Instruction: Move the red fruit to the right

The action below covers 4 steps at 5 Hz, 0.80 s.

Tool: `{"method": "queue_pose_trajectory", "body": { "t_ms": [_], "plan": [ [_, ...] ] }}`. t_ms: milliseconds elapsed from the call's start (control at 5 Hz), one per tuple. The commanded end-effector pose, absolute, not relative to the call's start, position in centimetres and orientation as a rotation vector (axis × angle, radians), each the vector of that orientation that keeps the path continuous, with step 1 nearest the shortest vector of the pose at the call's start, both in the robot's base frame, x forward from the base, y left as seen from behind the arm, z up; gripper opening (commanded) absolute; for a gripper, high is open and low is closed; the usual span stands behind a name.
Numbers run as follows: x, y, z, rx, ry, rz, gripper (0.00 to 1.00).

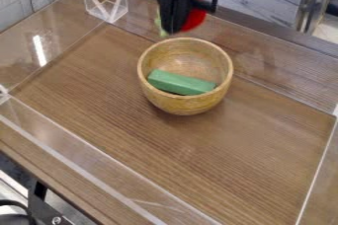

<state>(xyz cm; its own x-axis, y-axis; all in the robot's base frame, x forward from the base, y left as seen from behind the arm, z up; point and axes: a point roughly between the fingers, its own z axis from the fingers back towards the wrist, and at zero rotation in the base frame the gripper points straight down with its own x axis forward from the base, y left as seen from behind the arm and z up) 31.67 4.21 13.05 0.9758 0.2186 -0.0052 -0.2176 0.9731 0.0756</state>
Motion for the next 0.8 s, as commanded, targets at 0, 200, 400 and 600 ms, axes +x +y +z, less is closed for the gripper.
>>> {"method": "queue_pose_trajectory", "body": {
  "t_ms": [0, 200, 400, 600],
  "plan": [
    [31.1, 1.9, 15.0, 0.068, -0.054, 0.215, 0.00],
    [30.1, -0.3, 16.2, 0.060, -0.055, 0.231, 0.00],
    [28.9, -1.7, 17.5, 0.056, -0.053, 0.255, 0.00],
    [27.7, -3.0, 17.3, 0.054, -0.048, 0.278, 0.00]
  ]
}}
